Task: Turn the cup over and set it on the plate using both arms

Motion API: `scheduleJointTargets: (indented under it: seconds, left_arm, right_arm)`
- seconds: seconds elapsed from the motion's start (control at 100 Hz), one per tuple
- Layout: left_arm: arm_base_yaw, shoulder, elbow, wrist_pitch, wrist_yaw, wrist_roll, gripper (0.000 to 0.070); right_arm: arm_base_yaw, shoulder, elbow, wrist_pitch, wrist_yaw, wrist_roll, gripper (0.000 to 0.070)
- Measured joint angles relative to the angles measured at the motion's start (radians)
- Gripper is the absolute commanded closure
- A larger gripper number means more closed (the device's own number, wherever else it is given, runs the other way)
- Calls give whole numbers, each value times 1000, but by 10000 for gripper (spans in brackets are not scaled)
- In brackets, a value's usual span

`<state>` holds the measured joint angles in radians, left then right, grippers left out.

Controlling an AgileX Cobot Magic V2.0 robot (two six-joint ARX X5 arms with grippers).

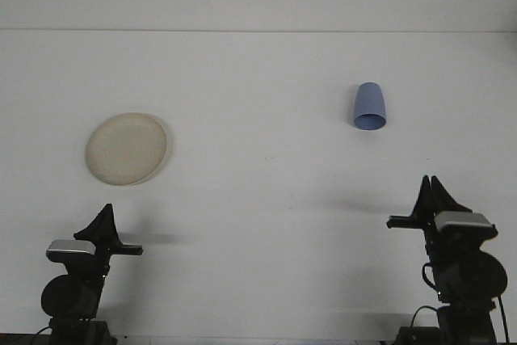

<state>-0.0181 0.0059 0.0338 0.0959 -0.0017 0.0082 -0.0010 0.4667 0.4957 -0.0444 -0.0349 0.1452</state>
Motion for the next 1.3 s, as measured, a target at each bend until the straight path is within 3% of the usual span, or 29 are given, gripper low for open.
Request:
scheduleJointTargets:
  seconds: [0.03,0.15,0.38,0.51,0.64,0.79,1.16,1.3]
  left_arm:
    - [0,0,0,0,0,0,686]
    - [0,0,0,0,0,0,686]
    - [0,0,0,0,0,0,686]
    - [0,0,0,0,0,0,686]
    - [0,0,0,0,0,0,686]
    - [0,0,0,0,0,0,686]
    - [0,0,0,0,0,0,686]
    - [0,0,0,0,0,0,686]
  right_arm:
    - [0,47,28,0,-12,-13,52]
    - [0,230,117,14,-49,-47,53]
    - [0,546,135,235,-51,-117,56]
    - [0,724,135,383,-35,-170,59]
    - [0,898,135,534,34,-219,59]
    - [-5,1076,146,684,37,-272,59]
    - [-67,1400,382,775,35,-303,63]
    - [-90,1460,441,772,16,-303,145]
